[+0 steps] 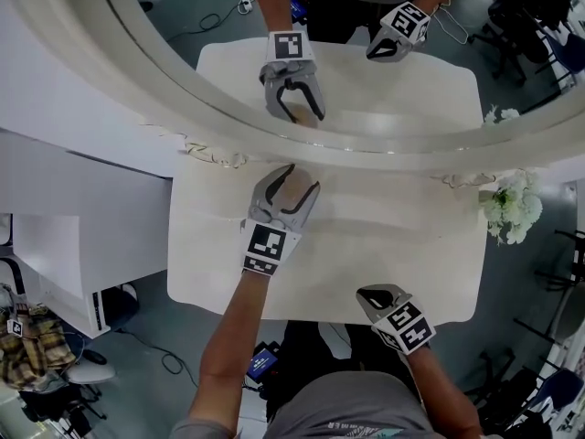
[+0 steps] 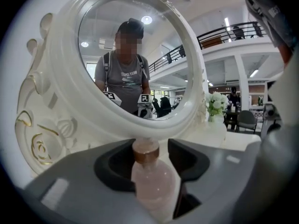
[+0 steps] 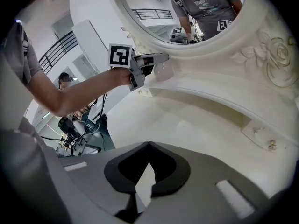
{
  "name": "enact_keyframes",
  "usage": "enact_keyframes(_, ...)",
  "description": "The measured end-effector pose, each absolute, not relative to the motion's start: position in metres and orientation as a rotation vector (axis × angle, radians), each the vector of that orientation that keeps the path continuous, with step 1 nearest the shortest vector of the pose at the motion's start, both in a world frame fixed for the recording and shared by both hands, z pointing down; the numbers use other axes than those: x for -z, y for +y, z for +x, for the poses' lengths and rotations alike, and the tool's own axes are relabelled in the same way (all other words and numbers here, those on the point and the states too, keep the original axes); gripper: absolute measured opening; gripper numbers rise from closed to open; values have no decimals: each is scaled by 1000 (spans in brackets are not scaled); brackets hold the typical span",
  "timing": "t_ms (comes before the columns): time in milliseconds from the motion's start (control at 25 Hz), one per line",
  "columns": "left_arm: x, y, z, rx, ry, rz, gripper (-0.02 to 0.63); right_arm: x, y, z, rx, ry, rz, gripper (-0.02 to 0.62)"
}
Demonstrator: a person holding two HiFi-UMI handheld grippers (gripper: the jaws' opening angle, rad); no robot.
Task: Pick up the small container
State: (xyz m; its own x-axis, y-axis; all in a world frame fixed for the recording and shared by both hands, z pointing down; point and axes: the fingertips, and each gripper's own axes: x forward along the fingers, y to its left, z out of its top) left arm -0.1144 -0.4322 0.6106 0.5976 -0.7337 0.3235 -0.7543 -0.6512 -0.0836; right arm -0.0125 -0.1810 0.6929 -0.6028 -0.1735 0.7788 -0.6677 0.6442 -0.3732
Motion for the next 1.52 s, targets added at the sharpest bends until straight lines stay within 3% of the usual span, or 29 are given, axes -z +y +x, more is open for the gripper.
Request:
enact_keyframes(200,-610,-442,-119,-509,-1330,2715,122,-687,-187,-6,-853,-2141,686,3)
enact_keyframes(680,-602,-432,-112,-595,-1274,2726,118,-669,-183,5,-814,-2158,723,2)
enact_keyframes(1520,-434,-321,-101,-623,-1317,2948,118,-572,-200,42,-633,-2362,804,2)
